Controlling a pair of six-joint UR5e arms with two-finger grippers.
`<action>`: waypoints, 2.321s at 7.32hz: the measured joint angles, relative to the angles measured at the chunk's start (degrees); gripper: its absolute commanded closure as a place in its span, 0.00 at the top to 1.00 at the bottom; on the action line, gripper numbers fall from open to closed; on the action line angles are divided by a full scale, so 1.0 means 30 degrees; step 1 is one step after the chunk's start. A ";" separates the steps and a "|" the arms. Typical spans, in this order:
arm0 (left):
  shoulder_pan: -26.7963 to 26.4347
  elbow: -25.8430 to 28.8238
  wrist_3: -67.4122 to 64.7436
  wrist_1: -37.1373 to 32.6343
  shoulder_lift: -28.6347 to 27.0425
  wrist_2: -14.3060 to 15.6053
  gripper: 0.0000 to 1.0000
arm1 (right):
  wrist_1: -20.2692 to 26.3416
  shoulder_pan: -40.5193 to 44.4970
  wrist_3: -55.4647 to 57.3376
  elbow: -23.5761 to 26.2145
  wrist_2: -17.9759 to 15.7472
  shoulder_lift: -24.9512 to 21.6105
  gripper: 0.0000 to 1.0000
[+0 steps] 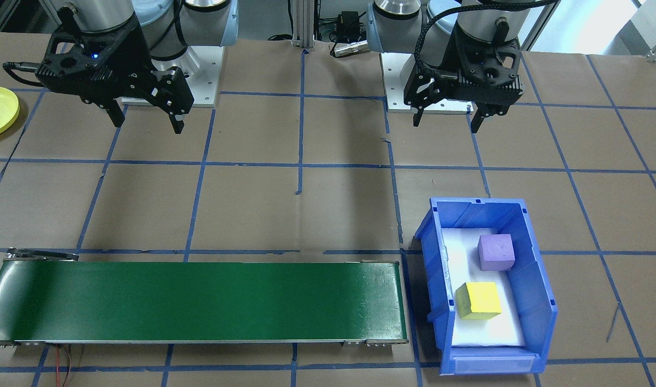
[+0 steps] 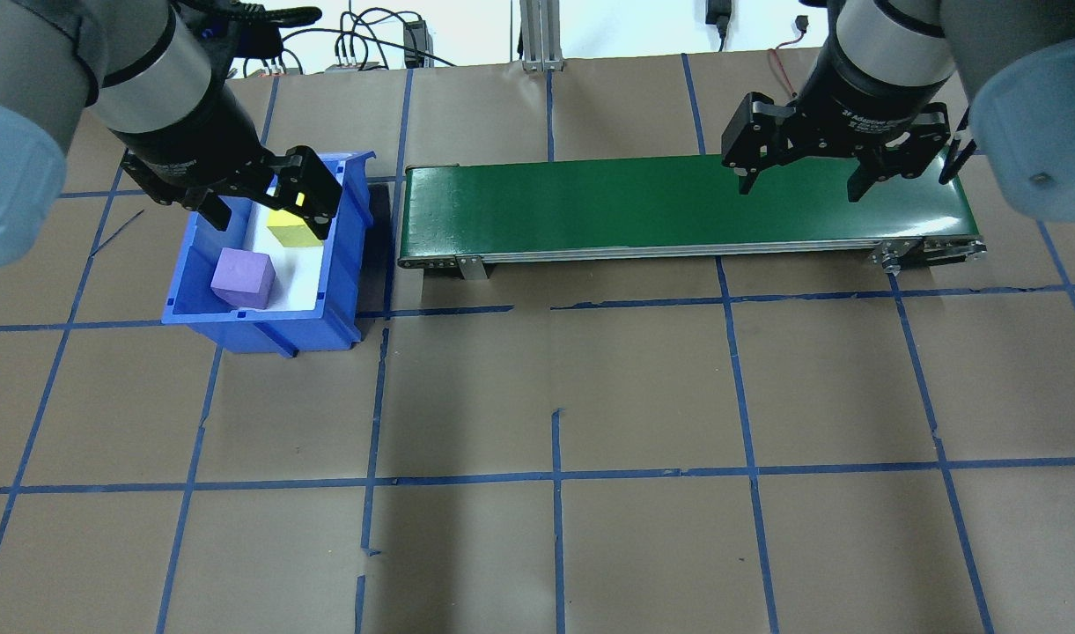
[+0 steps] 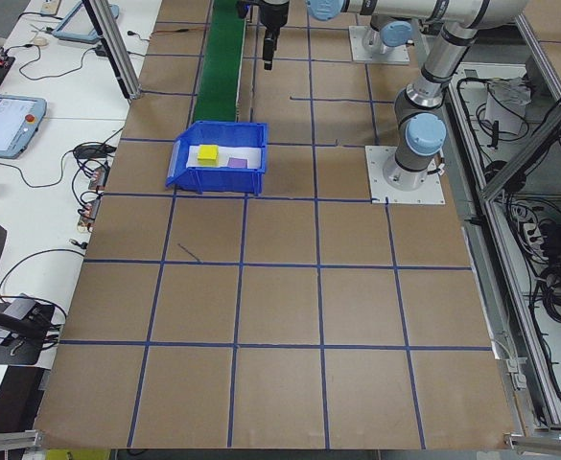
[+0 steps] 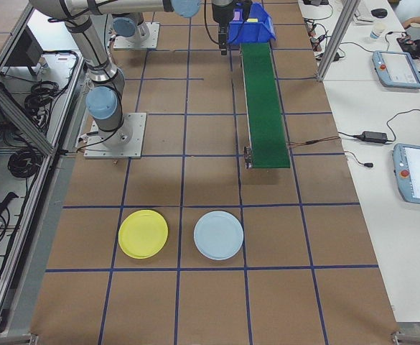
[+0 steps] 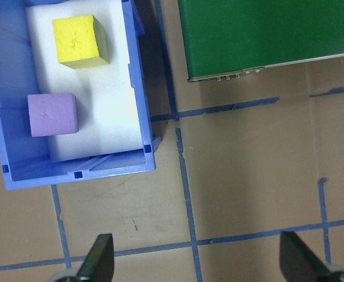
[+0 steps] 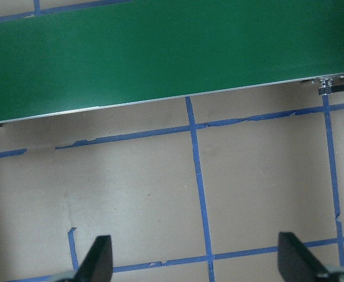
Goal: Move block left to right into plate
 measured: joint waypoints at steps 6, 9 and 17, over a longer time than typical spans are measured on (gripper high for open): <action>0.3513 0.0193 0.4805 0.0379 -0.0293 -0.0211 1.00 | 0.0001 -0.0002 -0.0018 0.0000 -0.0044 0.0000 1.00; 0.5390 -0.0183 1.1079 0.2169 -0.2839 -0.0307 1.00 | 0.0000 -0.0002 -0.0007 0.0007 -0.0044 0.0001 1.00; 0.5457 -0.0246 0.6673 0.6400 -0.6160 -0.0608 1.00 | 0.0001 -0.0001 -0.0019 0.0001 -0.0017 0.0000 1.00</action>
